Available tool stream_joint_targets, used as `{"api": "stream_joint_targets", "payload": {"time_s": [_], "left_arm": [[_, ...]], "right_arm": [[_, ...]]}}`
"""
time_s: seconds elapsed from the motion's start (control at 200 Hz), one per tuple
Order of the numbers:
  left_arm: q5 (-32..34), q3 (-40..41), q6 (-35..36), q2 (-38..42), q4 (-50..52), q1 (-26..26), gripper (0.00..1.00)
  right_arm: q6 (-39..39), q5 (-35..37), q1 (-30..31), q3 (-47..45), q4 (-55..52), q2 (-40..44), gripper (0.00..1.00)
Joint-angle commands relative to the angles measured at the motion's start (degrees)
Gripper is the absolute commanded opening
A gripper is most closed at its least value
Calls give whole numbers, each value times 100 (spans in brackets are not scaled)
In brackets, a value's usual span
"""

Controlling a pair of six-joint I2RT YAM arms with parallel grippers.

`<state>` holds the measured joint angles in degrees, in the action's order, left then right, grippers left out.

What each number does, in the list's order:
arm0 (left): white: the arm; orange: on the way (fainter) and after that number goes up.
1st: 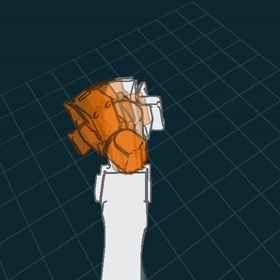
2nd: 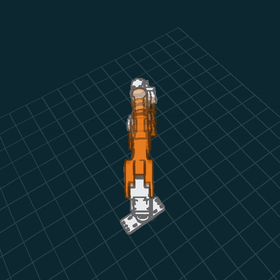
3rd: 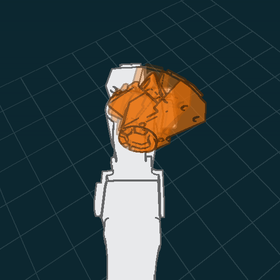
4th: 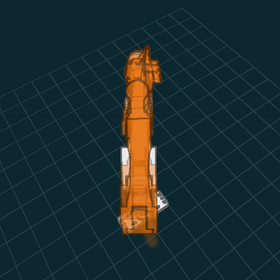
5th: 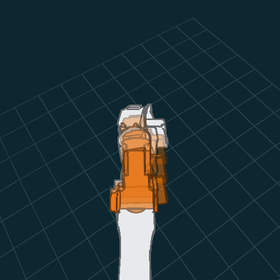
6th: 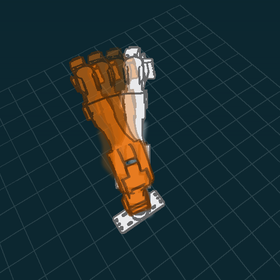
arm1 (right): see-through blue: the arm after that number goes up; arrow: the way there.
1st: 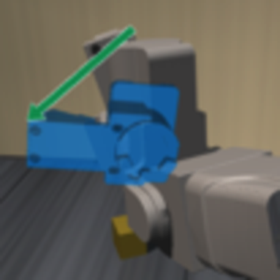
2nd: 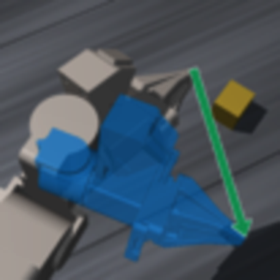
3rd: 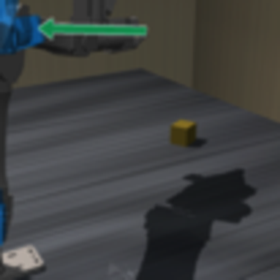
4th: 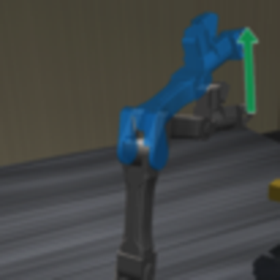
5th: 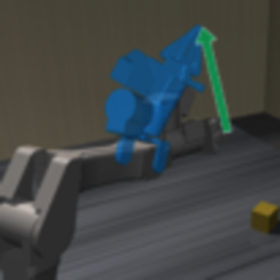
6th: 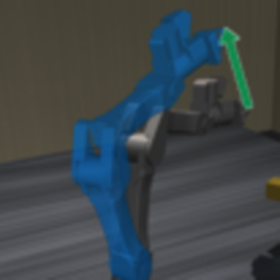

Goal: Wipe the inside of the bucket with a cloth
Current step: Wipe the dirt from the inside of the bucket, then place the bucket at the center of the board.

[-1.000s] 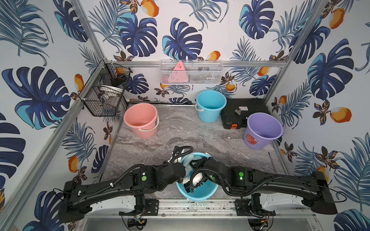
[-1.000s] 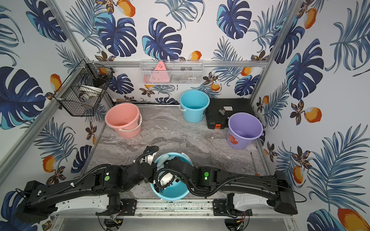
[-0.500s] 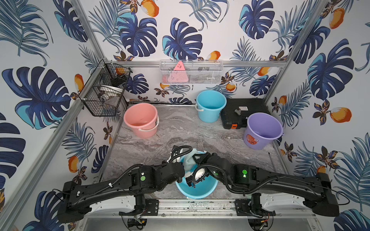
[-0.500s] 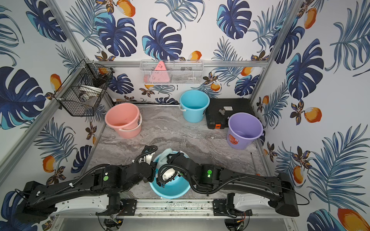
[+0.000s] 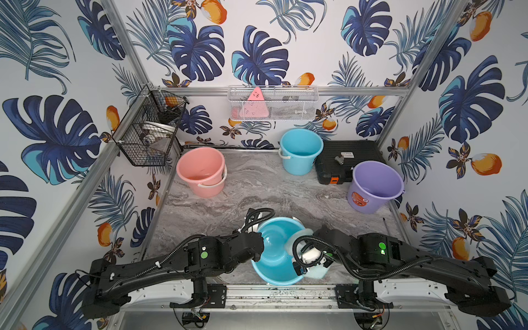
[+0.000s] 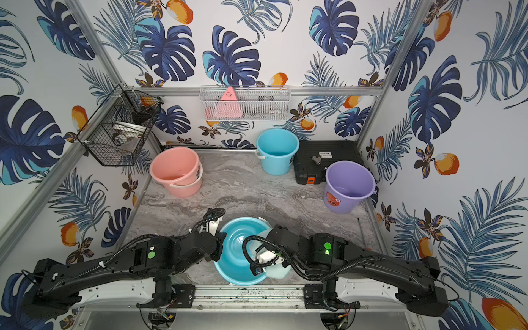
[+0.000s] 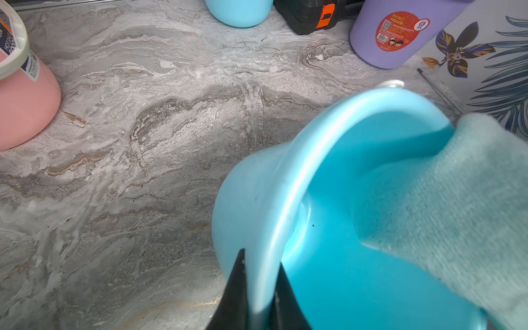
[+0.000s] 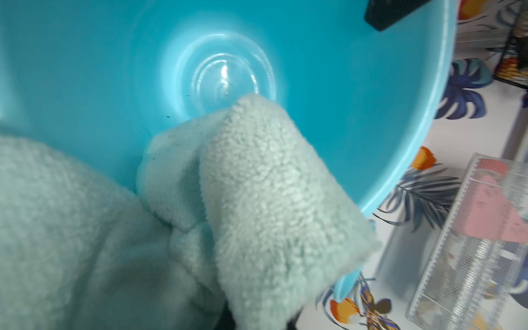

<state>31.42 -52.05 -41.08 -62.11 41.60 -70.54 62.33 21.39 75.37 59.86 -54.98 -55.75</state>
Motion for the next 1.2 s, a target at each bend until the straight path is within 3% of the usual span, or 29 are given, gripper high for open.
{"api": "stream_joint_targets", "payload": {"time_s": [0.0,0.235,0.51,0.595,0.766,1.006,1.196], "left_arm": [[39,-59,-110,-38,-240,-4,0],[-117,-91,-131,-126,-333,-3,0],[-290,-116,-273,-117,-356,-3,0],[-282,-175,-317,-150,-284,-3,0],[-409,-433,-327,-410,-21,209,0],[-1577,-665,-16,-927,-210,1471,0],[-2173,-1026,128,-1413,-266,2479,0]], "right_arm": [[-685,-1295,-1,-62,-765,54,0],[-1225,-2906,-4,-504,646,-228,0],[-1863,-3264,2,-765,3330,-917,0],[-2090,-2817,9,-735,3961,-1070,0],[-2293,-1228,46,-619,4458,-941,0],[-2540,463,49,-319,3737,-19,0],[-2717,1353,54,-133,2992,829,0]]}}
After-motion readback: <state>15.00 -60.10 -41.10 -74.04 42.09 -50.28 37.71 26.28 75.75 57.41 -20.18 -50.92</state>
